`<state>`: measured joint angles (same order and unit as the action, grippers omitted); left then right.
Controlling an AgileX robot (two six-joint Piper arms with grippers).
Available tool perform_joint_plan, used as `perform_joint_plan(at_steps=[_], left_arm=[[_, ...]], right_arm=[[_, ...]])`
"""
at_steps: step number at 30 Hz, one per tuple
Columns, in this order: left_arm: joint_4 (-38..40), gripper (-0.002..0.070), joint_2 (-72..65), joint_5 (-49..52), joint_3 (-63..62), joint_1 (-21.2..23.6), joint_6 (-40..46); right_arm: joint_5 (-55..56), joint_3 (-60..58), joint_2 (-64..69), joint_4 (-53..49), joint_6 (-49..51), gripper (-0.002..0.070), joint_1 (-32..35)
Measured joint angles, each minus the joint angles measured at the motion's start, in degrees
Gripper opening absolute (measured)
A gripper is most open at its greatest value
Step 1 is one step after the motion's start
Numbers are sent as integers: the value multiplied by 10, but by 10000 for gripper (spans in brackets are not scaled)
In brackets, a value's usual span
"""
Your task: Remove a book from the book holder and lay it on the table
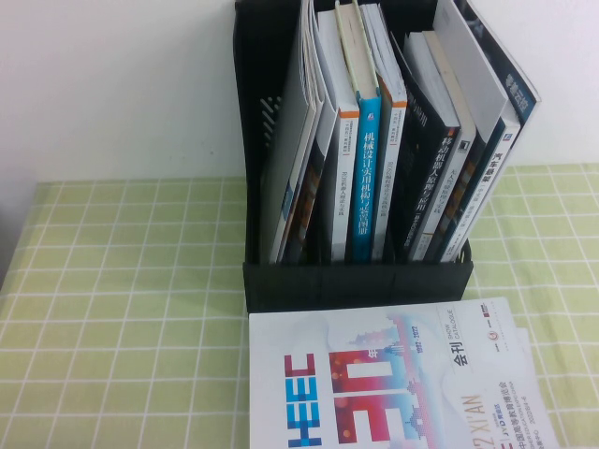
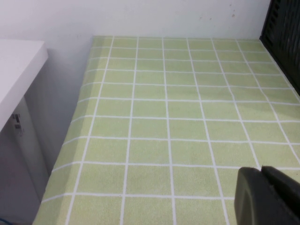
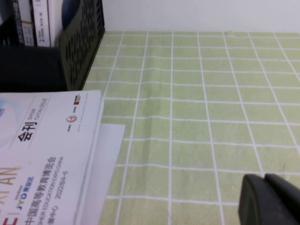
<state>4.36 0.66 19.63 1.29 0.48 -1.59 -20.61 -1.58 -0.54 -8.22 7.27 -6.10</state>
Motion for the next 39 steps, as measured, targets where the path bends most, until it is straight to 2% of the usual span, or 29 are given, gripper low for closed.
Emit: perform_joint_plan(at_steps=[39], left_arm=[[0, -3, 0, 0, 0, 0, 10]], right_arm=[[0, 0, 0, 0, 7, -2, 0]])
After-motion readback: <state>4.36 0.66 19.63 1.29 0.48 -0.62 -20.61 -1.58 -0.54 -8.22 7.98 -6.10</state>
